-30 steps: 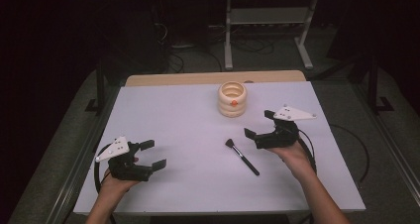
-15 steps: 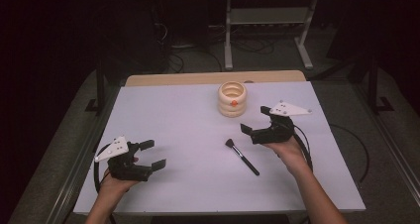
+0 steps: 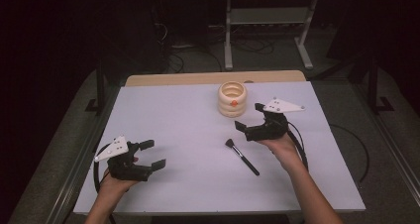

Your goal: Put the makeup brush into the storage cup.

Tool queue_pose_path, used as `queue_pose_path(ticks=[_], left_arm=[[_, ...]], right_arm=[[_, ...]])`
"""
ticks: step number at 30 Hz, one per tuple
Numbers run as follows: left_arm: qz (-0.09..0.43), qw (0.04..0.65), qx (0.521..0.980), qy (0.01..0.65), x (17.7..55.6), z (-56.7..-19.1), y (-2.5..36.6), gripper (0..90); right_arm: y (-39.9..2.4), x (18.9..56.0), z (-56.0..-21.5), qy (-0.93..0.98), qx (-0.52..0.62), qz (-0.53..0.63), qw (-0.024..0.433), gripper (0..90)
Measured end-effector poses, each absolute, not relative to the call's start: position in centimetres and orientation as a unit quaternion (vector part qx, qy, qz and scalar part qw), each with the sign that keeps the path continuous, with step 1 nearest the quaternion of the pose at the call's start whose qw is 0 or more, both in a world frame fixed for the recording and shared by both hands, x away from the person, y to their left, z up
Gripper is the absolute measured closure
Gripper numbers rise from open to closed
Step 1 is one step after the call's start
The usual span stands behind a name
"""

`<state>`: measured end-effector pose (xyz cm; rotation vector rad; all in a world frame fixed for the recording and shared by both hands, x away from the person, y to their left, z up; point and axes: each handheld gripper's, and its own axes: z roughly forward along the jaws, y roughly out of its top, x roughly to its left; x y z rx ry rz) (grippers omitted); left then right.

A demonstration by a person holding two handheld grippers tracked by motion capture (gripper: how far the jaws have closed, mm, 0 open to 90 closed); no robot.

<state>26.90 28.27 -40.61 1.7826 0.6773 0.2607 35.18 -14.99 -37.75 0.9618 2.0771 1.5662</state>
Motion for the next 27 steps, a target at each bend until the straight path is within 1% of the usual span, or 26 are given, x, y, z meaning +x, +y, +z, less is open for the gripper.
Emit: queue_pose_path(ticks=[5,27], left_arm=[[0.11,0.574,0.758,0.29,26.9,-40.6,28.3,12.2],[0.11,0.573,0.76,0.284,26.8,-40.4,28.1,12.3]], right_arm=[[-14.4,35.5,-37.5,0.736,0.336,0.556,0.191,0.0],[-12.5,36.2,-37.4,0.748,0.32,0.552,0.183,0.0]])
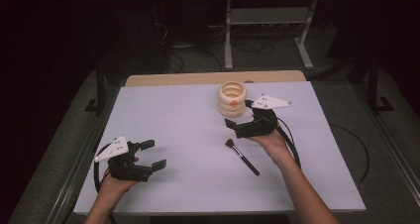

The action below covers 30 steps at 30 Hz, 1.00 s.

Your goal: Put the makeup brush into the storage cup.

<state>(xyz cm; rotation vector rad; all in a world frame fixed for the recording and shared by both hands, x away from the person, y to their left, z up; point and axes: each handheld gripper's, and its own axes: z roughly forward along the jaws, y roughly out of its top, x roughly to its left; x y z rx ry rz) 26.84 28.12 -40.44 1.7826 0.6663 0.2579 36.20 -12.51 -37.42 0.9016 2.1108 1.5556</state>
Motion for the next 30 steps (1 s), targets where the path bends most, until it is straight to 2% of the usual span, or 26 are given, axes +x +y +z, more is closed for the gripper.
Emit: queue_pose_path(ticks=[30], left_arm=[[0.107,0.572,0.76,0.289,26.91,-40.62,28.12,12.3]], right_arm=[[-11.43,36.22,-37.92,0.791,0.331,0.491,0.151,0.0]])
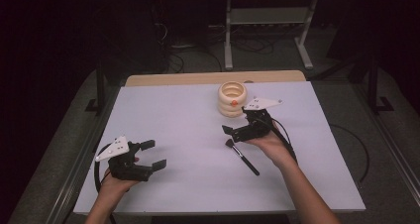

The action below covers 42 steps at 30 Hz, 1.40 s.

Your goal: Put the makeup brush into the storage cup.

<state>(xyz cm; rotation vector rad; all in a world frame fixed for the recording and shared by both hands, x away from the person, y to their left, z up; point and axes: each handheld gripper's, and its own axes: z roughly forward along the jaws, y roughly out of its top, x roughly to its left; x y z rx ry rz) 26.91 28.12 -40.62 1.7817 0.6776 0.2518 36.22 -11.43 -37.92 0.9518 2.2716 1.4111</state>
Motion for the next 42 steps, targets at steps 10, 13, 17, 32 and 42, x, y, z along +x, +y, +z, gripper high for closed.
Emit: queue_pose_path(ticks=[10,13,17,32,42], left_arm=[[0.108,0.569,0.761,0.29,27.0,-40.7,28.2,12.3],[0.108,0.571,0.759,0.292,26.9,-40.7,28.2,12.4],[0.108,0.571,0.76,0.292,27.0,-40.7,28.2,12.3],[0.108,0.571,0.759,0.292,26.9,-40.6,28.2,12.4],[0.107,0.571,0.76,0.292,26.9,-40.7,28.2,12.3]], right_arm=[[-11.4,36.1,-38.2,0.805,0.335,0.469,0.141,0.0],[-11.5,36.1,-38.2,0.806,0.335,0.467,0.141,0.0],[-11.6,36.0,-38.3,0.81,0.337,0.46,0.14,0.0],[-11.5,35.7,-38.7,0.823,0.344,0.432,0.132,0.0],[-11.6,35.5,-39.2,0.829,0.35,0.42,0.119,2.2]])
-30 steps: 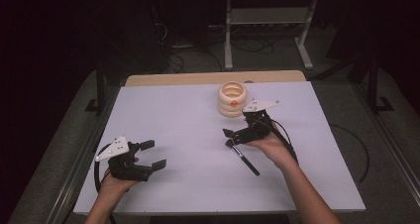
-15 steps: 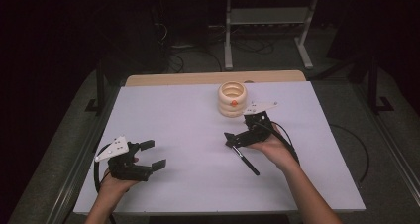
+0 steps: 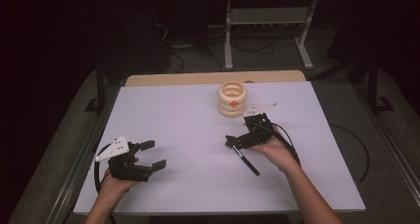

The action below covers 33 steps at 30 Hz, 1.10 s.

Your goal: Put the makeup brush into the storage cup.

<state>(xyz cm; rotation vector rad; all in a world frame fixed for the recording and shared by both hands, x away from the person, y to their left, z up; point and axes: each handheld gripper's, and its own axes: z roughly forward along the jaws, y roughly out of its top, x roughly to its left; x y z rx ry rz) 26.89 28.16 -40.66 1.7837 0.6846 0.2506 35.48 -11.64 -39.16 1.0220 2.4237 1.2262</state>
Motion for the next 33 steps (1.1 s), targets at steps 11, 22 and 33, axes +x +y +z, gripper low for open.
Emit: queue_pose_path(ticks=[11,22,33], left_arm=[[0.106,0.571,0.76,0.291,26.89,-40.69,28.09,12.3],[0.106,0.571,0.76,0.292,26.9,-40.69,28.1,12.4],[0.106,0.57,0.761,0.292,26.91,-40.68,28.09,12.4]], right_arm=[[-11.79,35.26,-39.36,0.836,0.359,0.399,0.109,7.8],[-11.63,35.31,-39.49,0.845,0.368,0.375,0.102,15.1],[-11.23,35.25,-39.54,0.854,0.374,0.353,0.083,23.5]])
